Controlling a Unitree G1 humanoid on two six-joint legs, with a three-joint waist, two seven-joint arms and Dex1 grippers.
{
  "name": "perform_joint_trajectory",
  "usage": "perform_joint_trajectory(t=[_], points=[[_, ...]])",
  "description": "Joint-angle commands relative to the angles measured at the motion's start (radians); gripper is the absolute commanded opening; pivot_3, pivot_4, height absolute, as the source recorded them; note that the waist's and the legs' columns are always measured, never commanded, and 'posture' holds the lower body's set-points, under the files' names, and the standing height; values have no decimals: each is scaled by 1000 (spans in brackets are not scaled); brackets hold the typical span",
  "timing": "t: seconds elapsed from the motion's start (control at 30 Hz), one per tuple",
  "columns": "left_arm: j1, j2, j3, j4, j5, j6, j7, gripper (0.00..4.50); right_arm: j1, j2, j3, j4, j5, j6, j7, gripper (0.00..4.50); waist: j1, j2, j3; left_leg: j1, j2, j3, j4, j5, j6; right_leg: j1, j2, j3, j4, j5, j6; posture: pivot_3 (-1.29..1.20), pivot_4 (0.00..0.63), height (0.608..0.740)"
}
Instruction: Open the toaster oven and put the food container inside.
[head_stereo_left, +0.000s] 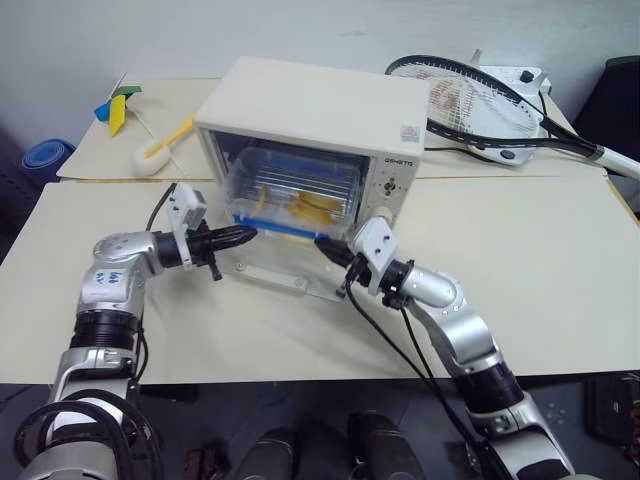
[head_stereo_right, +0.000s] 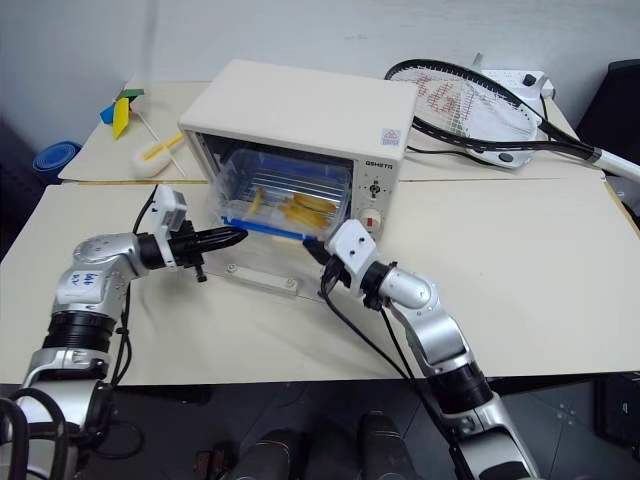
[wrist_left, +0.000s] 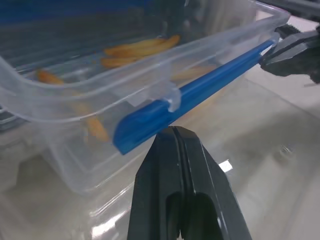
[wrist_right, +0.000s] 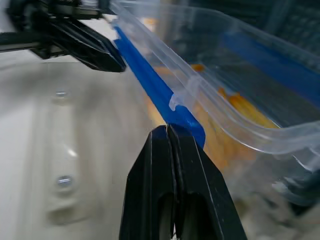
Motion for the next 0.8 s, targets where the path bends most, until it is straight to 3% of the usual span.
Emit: perform_joint_trajectory(t=[0.03, 0.2, 0.3, 0.4, 0.57, 0.67, 0.8], points=[[-50, -37, 36, 24, 19, -58, 106, 0, -69, 36, -47, 92, -24, -77, -60, 41, -7, 0, 0, 0, 0, 0, 0, 0, 0, 0, 0, 0, 0, 0, 0, 0, 150, 740], [-98, -87, 51, 105, 49, -126, 218, 0, -120, 78, -69, 177, -18, -103, -79, 41, -19, 0, 0, 0, 0, 1, 1, 0, 0, 0, 0, 0, 1, 0, 0, 0, 150, 740], [-94, -89, 60, 95, 28, -129, 198, 0, -85, 77, -81, 67, 76, -13, -13, 41, -24, 0, 0, 0, 0, 0, 1, 0, 0, 0, 0, 0, 1, 0, 0, 0, 150, 740], [-36, -28, 71, 3, -17, -81, 79, 0, -1, 13, -114, -120, 169, 77, 54, 41, -29, 0, 0, -1, 1, 0, 0, 0, 0, 0, 0, -1, 1, 0, 0, 0, 150, 740], [106, 110, 123, -167, -108, -56, -122, 1174, 151, -191, -180, -222, 214, 126, 188, 0, -33, 0, 0, -2, 1, -1, -2, -1, 1, -1, -1, -1, 0, 0, 0, 0, 150, 740], [204, 211, 152, -212, -138, -72, -262, 2092, 210, -306, -182, -142, 184, 80, 289, 0, -29, 0, 0, -2, 0, 0, -1, -1, 1, 0, -1, -1, -3, 0, 0, 0, 150, 740], [300, 291, 184, -223, -170, -73, -379, 3342, 193, -340, -126, 21, 126, -33, 382, 0, -22, 0, 0, -1, 1, 1, -1, 0, 0, 0, -1, 0, -2, 0, 0, 0, 150, 740]])
